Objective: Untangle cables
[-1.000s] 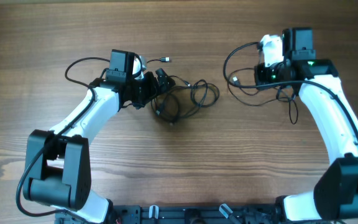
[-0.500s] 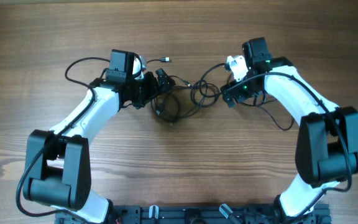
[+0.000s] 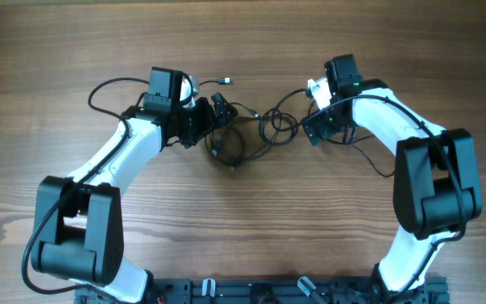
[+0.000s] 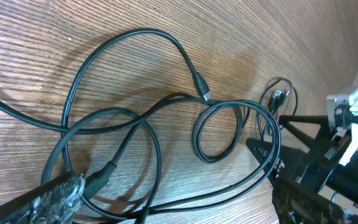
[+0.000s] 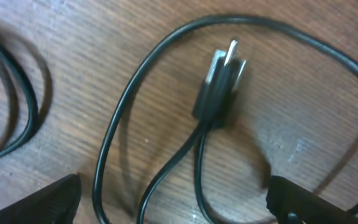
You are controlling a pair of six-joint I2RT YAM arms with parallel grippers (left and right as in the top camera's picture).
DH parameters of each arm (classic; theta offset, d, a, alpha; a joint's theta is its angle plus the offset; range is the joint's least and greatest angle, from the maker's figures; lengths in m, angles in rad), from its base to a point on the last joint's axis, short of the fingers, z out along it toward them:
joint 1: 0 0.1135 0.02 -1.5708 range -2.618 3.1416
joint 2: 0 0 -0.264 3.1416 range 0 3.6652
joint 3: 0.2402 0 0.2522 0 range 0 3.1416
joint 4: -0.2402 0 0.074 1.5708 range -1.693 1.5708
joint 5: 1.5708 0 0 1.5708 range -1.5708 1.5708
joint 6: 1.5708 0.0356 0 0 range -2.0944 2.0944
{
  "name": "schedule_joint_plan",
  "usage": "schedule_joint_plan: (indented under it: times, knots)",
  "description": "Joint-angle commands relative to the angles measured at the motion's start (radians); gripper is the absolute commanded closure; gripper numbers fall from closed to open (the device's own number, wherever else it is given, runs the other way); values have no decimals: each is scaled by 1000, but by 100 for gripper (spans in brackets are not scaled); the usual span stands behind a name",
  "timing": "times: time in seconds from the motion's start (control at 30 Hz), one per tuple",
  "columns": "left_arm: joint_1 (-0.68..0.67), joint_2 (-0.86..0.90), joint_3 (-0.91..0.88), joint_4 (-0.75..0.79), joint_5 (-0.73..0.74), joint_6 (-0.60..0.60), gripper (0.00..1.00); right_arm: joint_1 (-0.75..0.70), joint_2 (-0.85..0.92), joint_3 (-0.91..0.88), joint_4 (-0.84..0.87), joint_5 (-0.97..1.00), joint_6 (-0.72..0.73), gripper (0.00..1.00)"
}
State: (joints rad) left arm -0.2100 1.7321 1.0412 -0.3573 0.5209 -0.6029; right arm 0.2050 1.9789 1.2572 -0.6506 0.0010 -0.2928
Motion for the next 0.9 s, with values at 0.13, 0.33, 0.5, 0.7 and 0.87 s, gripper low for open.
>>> schedule_joint_plan:
  times: [0.13, 0.33, 0.5, 0.7, 0.87]
  knots:
    - [-3, 8, 6, 1, -3, 20, 0, 0, 68, -9, -84, 29, -2, 96]
    - [-3, 8, 6, 1, -3, 20, 0, -23, 35, 36, -106, 34, 98, 96]
    - [-3, 8, 6, 1, -3, 20, 0, -59, -81, 127, -158, 59, 137, 96]
    - [-3, 8, 6, 1, -3, 20, 0, -109, -304, 140, -136, 205, 100, 96]
    - [-3, 8, 6, 1, -3, 20, 0, -209, -404, 140, -78, 286, 71, 96]
